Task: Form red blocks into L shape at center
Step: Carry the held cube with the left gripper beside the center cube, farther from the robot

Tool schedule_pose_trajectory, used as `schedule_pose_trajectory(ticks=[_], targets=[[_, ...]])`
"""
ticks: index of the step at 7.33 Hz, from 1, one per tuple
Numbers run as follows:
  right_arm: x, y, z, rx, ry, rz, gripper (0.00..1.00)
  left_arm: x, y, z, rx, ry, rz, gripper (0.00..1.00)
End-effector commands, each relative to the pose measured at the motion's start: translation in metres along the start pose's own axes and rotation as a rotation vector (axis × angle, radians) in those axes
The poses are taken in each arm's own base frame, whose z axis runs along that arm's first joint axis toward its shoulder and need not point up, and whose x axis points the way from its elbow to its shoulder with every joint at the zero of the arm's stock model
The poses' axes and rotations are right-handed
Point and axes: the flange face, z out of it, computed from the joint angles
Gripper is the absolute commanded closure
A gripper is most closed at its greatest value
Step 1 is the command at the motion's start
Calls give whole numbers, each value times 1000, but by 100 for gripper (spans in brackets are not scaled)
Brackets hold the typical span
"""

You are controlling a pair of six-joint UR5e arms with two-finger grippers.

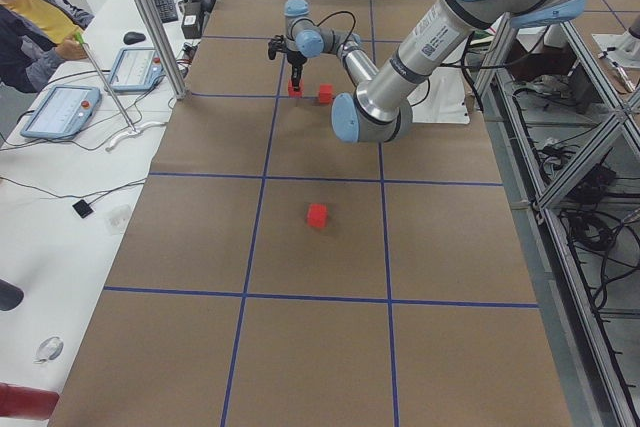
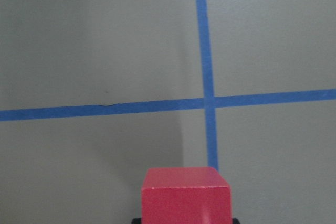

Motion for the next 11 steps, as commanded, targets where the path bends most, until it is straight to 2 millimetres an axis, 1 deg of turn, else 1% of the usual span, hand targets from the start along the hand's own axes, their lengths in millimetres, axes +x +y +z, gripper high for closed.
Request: schedule_pose_trajectory(ticks=[1, 3, 5, 6, 7, 8, 11], targets=[[0, 0, 0, -1, 0, 4, 0, 11, 19, 12, -23, -2, 8, 100], [0, 0, 0, 0, 2, 3, 0, 9, 22, 14, -24, -3, 9, 100], [2, 2, 1, -3, 18, 1, 0, 9, 22, 11, -19, 3, -10, 100], [2, 2, 1, -3, 18, 1, 0, 13, 26, 8, -3, 5, -21, 100], [2, 2, 1, -3, 18, 1, 0, 20, 41, 19, 49, -22, -18, 100], [2, 0, 0, -2, 20, 0, 0, 23, 45, 17, 63, -20, -10, 100], [1, -1, -1, -1, 19, -1, 0, 19, 49, 14, 62, -12, 5, 100]])
